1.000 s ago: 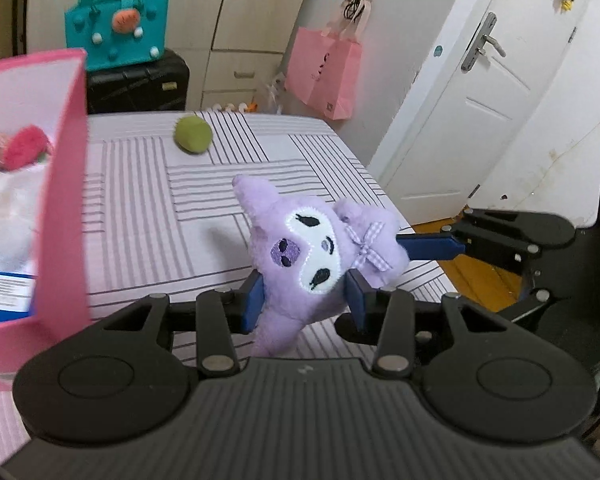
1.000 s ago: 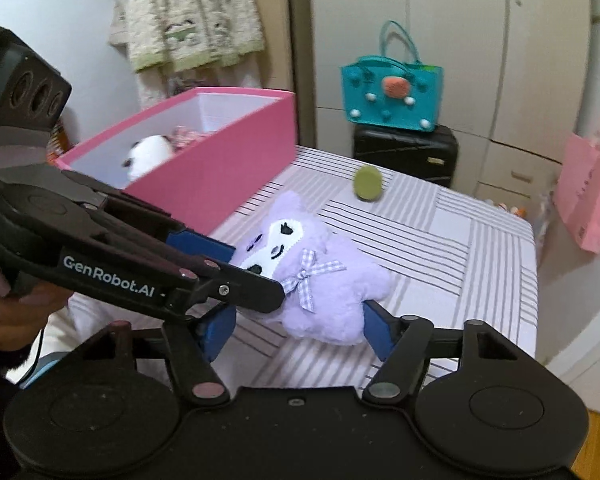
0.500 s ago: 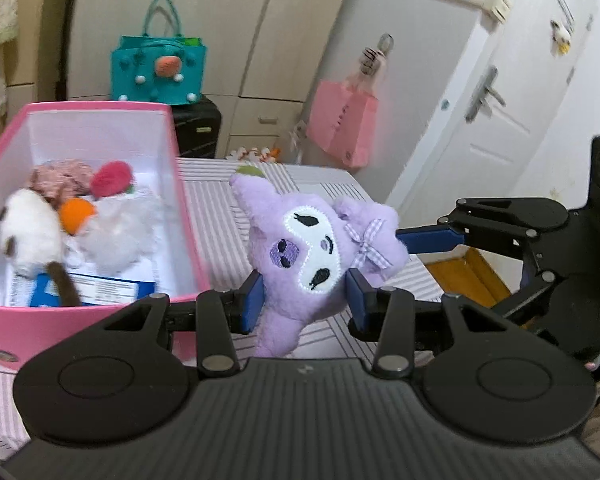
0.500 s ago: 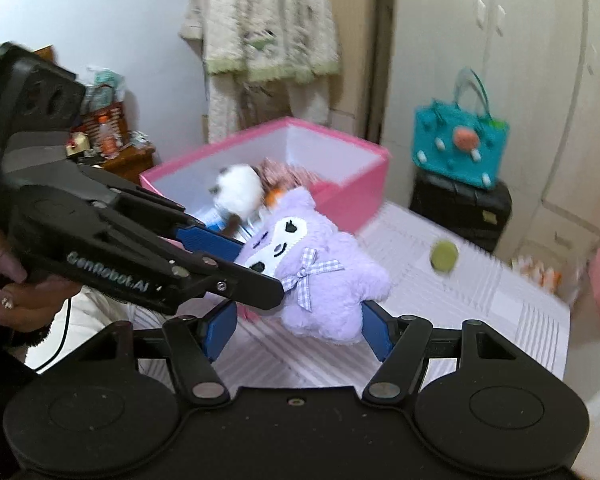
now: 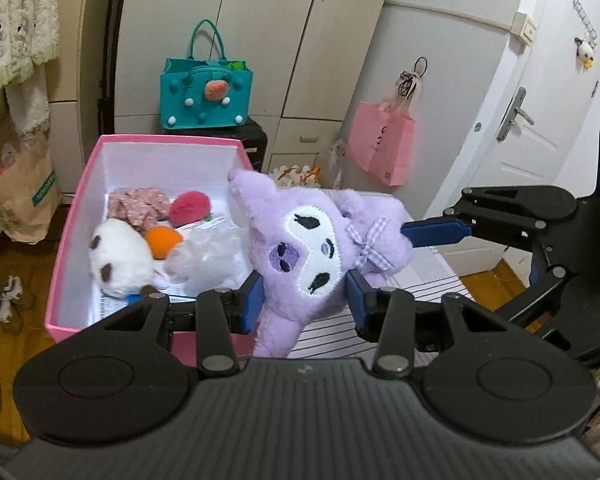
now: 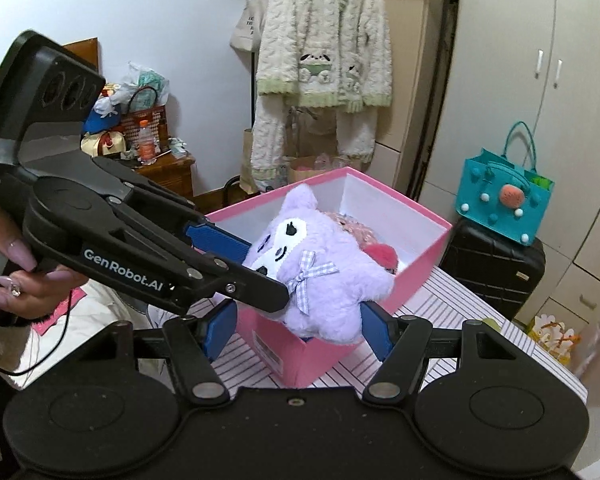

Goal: Organize soft objects
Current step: 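Lower the purple plush into the box and open the left tool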

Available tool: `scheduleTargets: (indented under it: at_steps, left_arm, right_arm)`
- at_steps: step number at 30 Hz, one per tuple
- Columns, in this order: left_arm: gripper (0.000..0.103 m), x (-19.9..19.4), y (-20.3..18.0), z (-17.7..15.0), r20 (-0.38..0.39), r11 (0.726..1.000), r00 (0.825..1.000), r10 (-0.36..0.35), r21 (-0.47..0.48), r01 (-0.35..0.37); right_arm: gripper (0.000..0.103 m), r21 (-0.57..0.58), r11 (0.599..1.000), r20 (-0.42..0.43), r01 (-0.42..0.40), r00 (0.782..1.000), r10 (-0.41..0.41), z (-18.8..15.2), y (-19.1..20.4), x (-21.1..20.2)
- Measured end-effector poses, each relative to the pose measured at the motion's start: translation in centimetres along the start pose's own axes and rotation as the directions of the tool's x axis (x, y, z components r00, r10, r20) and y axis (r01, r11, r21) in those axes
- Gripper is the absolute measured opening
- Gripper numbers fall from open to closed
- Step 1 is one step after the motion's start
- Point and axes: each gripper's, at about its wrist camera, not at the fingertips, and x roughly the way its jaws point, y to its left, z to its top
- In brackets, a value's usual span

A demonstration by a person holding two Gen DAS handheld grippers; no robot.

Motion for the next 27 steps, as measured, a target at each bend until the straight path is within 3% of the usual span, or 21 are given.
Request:
scheduleTargets:
  at_steps: [12, 22, 27]
  left_arm:
    - [0.042, 0.2, 3.2, 1.6, -0.032, 0.998, 0.998, 0.047, -0.039, -0.049]
    - [0.042, 5.7, 8.4, 1.8, -0.122, 0.983, 0.991, 0.052, -0.169, -0.072]
    - [0.042, 7.9, 10.4, 1.6, -0.168, 0.972, 0.985, 0.032, -0.224, -0.07]
  right_arm:
    - [0.072, -0.009, 1.0, -0.033, 0.005, 0.999, -0.006, 2.6, 0.0, 4.3]
    - [0.072, 0.019, 1.0, -0.137, 0.009, 0.991, -0.006, 2.9, -2.0, 11.5]
    - [0.072, -0.022, 1.0, -0.172, 0.021, 0.985, -0.024, 2.9, -2.2, 13.6]
